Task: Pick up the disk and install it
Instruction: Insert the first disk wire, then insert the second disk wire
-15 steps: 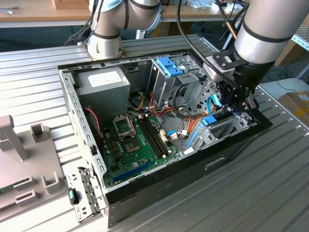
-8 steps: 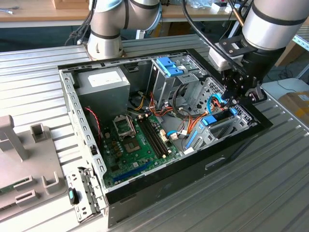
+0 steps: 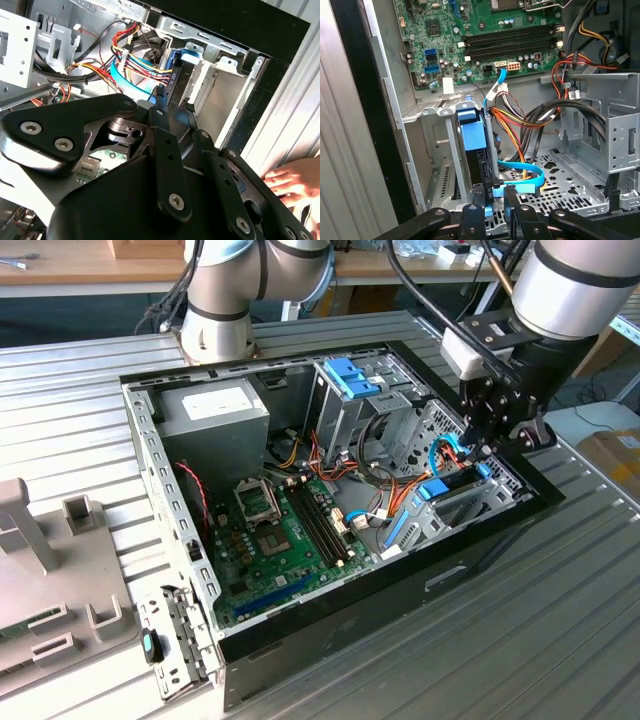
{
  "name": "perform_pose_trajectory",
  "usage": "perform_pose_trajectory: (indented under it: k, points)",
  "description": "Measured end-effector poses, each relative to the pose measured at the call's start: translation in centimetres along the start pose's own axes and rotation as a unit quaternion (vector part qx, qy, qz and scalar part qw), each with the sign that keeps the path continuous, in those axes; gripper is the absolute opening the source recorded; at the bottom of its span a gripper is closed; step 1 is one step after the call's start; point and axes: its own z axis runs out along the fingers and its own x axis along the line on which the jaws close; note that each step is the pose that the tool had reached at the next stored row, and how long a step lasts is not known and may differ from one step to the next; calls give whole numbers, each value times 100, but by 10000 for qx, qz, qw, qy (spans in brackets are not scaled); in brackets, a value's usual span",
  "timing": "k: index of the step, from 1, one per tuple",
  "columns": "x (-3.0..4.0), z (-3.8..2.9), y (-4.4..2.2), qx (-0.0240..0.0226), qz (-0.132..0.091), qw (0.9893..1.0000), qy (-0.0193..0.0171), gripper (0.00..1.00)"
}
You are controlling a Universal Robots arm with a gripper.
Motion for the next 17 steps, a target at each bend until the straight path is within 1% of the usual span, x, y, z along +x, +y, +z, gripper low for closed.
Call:
perform_pose_trajectory:
  k: [2, 3, 4, 5, 8, 10, 11, 12, 13, 16, 17]
  points:
    - [-3, 4, -22, -89, 5, 10000, 3, 30]
    - [-6, 7, -38, -156, 9, 9999, 2, 30]
    - [-11, 12, -62, -237, 11, 9997, 10, 30]
    - [-13, 15, -76, -289, 13, 9996, 17, 30]
    - [-17, 19, -98, -391, 19, 9992, 36, 30]
    - [-20, 24, -123, -511, 28, 9987, 59, 30]
    - [-21, 27, -137, -557, 32, 9984, 67, 30]
    - [-24, 28, -145, -578, 33, 9983, 71, 30]
    - [-23, 29, -151, -582, 34, 9983, 66, 30]
    - [-26, 31, -160, -593, 42, 9982, 10, 30]
    - [-26, 32, -161, -594, 42, 9982, 10, 30]
